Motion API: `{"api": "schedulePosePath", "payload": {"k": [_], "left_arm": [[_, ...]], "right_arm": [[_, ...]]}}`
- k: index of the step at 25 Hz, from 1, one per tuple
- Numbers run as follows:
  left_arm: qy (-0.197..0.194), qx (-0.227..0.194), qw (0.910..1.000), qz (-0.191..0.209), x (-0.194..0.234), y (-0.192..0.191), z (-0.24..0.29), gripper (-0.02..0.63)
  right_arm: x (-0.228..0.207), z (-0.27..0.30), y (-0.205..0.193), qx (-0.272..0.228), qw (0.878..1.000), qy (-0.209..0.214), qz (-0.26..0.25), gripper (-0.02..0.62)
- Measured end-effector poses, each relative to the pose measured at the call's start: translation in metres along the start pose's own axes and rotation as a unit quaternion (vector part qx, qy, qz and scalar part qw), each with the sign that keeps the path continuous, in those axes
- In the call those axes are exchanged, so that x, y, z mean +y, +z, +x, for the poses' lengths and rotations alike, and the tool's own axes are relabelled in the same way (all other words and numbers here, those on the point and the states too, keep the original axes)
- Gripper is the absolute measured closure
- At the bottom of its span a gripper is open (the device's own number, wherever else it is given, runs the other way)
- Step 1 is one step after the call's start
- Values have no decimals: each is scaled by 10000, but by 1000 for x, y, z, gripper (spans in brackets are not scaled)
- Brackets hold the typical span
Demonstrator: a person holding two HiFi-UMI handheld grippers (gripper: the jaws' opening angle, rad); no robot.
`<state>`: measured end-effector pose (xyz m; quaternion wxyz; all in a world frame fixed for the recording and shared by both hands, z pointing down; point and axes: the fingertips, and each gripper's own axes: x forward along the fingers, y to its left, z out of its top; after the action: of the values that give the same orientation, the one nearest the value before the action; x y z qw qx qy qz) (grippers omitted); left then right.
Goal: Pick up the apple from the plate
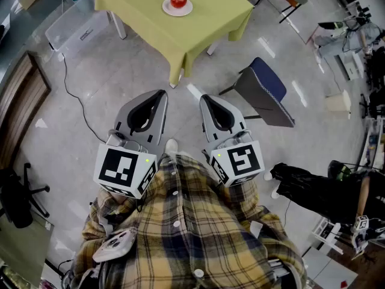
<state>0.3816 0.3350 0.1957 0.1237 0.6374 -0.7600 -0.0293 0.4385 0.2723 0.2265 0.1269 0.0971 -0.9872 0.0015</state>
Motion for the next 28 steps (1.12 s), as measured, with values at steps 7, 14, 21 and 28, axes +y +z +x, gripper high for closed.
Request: {"api": "schedulePosePath", "payload": {"k": [7, 14, 21, 28], "left_arm": [[200, -28, 9998, -81, 0, -6, -3, 598], [383, 3, 9992, -131, -1, -14, -7, 598], [426, 56, 9989, -195, 13, -19, -10, 598], [257, 141, 9994, -199, 62, -15, 5, 598]], "right_arm": [[-7, -4, -4, -34, 9999, 22, 111, 600], [-5, -3, -15, 52, 9996, 199, 173, 600], [8, 13, -23, 191, 9992, 293, 209, 600], [13, 59, -20, 312, 9991, 92, 256, 600]]}}
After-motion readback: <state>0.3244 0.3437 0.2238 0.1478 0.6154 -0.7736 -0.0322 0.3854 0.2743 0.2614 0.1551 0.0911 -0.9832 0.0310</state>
